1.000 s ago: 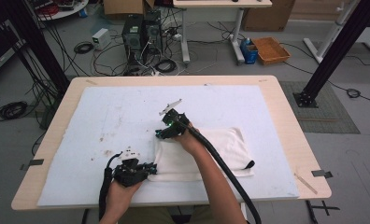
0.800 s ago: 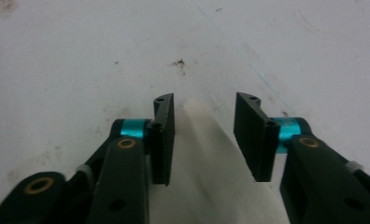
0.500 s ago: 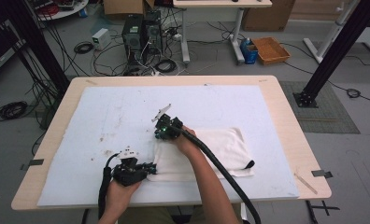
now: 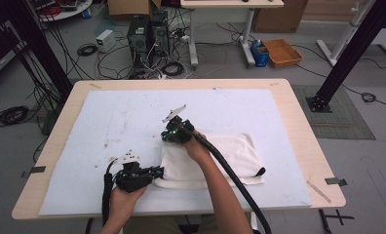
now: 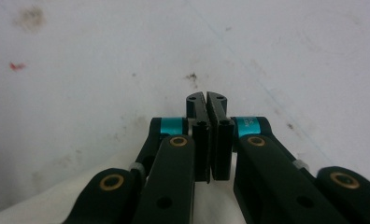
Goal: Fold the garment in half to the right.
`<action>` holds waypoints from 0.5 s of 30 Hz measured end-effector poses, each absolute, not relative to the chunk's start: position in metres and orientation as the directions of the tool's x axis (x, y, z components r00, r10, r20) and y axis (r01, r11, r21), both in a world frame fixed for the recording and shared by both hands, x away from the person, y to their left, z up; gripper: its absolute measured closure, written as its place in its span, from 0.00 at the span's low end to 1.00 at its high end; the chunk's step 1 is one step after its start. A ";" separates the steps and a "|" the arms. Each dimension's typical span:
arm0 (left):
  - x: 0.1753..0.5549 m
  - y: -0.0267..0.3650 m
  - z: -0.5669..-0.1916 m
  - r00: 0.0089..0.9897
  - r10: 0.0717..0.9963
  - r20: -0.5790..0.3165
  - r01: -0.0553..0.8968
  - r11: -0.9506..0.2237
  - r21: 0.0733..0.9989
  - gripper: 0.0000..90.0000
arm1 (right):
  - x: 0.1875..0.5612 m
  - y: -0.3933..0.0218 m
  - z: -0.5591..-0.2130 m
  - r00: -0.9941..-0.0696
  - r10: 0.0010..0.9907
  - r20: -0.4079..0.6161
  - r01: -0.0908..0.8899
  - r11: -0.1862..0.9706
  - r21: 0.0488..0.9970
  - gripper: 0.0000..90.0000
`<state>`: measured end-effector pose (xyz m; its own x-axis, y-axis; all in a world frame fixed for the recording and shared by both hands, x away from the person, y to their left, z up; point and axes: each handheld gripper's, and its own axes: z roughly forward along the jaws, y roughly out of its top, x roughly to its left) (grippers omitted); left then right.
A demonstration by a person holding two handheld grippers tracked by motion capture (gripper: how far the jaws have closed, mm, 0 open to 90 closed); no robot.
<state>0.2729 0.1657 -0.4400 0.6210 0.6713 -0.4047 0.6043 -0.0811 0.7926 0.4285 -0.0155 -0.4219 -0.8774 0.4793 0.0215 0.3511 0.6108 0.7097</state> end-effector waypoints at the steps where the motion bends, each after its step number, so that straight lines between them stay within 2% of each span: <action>1: 0.273 0.165 -0.438 0.627 0.664 -0.406 0.596 -0.073 0.800 0.93 | 0.429 -0.019 -0.420 -0.875 0.483 0.038 0.359 0.593 0.721 1.00; 4: 0.275 0.161 -0.433 0.653 0.644 -0.399 0.564 -0.061 0.824 0.93 | 0.430 -0.028 -0.414 -0.866 0.495 0.073 0.377 0.550 0.746 1.00; 11: 0.280 0.141 -0.418 0.711 0.601 -0.366 0.504 -0.073 0.861 0.93 | 0.427 -0.046 -0.396 -0.863 0.502 0.049 0.352 0.530 0.772 1.00; 15: 0.285 0.131 -0.410 0.729 0.572 -0.377 0.494 -0.058 0.867 0.93 | 0.425 -0.059 -0.384 -0.862 0.506 0.031 0.333 0.519 0.787 1.00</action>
